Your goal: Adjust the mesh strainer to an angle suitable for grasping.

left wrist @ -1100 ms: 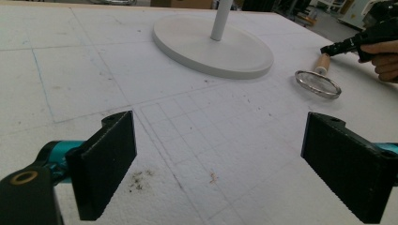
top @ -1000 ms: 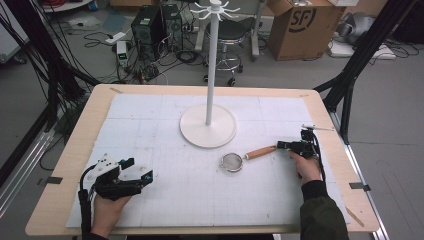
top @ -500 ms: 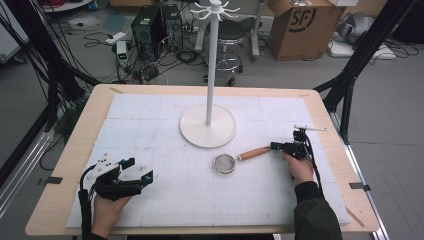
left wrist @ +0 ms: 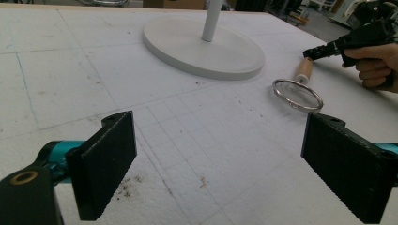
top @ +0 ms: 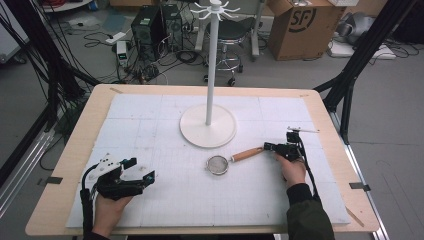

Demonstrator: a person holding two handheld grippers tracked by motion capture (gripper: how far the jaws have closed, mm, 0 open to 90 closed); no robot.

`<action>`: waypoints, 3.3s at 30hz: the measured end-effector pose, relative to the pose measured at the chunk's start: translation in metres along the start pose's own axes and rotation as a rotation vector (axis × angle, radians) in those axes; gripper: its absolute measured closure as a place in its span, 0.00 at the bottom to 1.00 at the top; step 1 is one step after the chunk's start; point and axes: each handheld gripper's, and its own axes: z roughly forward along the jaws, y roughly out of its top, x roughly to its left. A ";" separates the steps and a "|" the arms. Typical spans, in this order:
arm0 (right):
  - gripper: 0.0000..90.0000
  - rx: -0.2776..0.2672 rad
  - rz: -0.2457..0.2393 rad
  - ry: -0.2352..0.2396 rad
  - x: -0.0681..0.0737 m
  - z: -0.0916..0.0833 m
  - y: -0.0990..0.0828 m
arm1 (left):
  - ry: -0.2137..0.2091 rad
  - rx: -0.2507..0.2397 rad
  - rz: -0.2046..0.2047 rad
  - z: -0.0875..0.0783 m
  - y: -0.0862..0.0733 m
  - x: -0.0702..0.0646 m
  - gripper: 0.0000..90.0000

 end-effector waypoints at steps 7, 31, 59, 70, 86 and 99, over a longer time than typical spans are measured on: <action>1.00 -0.001 0.000 0.004 0.015 0.010 -0.003 | -0.011 0.006 0.005 0.003 0.001 -0.001 0.13; 1.00 0.045 -0.061 0.049 0.049 0.042 0.000 | -0.023 0.021 0.006 0.011 0.001 -0.002 0.13; 1.00 0.083 -0.092 0.106 0.080 0.061 -0.011 | -0.021 0.017 0.004 0.010 0.002 -0.001 0.12; 1.00 0.111 -0.103 0.144 0.104 0.076 -0.017 | -0.029 0.021 0.007 0.011 0.003 0.000 0.12; 1.00 0.146 -0.138 0.183 0.137 0.098 -0.026 | -0.015 0.014 0.004 0.008 0.003 0.003 0.13; 1.00 0.172 -0.162 0.212 0.151 0.107 -0.029 | -0.001 0.022 0.016 0.009 0.003 0.005 0.13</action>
